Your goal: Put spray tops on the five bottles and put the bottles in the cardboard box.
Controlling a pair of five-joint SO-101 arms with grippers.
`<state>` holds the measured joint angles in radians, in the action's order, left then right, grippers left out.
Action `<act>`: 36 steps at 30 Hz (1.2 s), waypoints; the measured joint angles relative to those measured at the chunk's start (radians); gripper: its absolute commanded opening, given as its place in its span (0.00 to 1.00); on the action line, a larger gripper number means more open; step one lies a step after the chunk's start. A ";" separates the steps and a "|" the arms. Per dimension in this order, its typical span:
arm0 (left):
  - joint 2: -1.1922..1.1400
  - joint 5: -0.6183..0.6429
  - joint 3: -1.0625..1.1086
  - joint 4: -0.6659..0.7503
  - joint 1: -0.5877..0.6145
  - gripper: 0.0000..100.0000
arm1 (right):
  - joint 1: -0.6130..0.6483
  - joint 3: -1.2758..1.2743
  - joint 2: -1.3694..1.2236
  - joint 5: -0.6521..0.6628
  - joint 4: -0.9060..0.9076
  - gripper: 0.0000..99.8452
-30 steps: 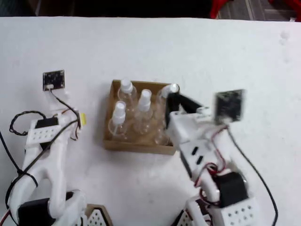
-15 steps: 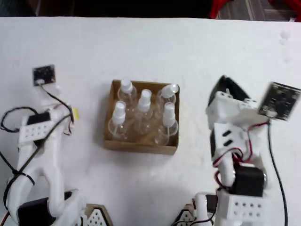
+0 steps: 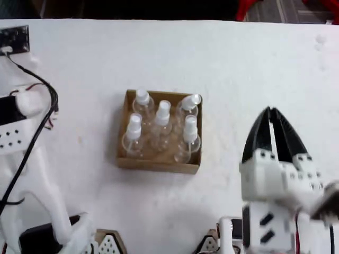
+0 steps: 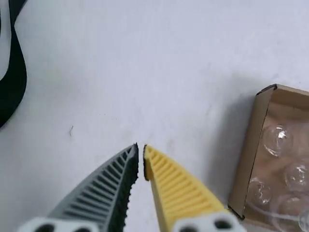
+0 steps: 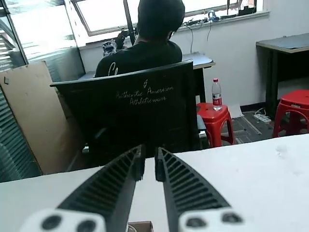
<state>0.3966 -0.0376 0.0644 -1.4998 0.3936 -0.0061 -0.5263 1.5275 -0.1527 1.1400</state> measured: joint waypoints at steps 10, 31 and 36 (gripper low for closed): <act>0.377 -0.048 0.086 -0.072 -0.003 0.02 | 0.002 0.000 0.270 0.005 0.118 0.02; 1.409 -0.121 1.160 0.298 -0.028 0.02 | -0.003 -0.499 0.273 0.005 -0.043 0.02; 1.401 -0.127 1.332 0.393 -0.028 0.02 | -0.120 -0.773 0.273 0.005 -0.296 0.02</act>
<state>1.7975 -0.1649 1.3963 -1.1070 0.3659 -0.1258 -1.2996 1.8006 -0.1481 0.8439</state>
